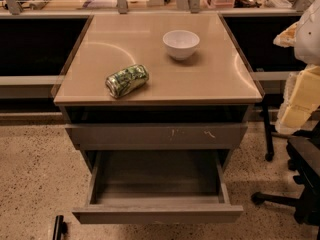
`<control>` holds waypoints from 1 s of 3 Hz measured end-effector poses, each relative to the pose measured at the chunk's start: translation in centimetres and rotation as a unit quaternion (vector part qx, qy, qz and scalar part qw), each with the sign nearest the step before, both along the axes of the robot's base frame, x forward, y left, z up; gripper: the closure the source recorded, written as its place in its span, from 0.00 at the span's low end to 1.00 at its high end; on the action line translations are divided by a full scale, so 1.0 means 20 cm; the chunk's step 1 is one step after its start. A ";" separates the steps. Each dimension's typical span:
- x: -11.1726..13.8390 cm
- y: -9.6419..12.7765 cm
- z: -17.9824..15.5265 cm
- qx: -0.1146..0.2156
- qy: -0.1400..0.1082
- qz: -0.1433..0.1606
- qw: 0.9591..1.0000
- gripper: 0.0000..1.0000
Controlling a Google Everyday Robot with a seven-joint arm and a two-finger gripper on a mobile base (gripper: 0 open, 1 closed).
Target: Close middle drawer
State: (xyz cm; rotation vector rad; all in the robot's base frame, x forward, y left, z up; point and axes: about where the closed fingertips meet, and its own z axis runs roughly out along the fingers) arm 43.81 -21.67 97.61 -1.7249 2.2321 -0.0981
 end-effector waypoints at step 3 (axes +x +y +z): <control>-0.11 -0.02 -0.42 0.097 0.011 -0.023 0.995 0.00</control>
Offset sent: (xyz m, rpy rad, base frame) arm -0.0193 -0.0120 -0.0686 0.1699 -0.0370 -0.0631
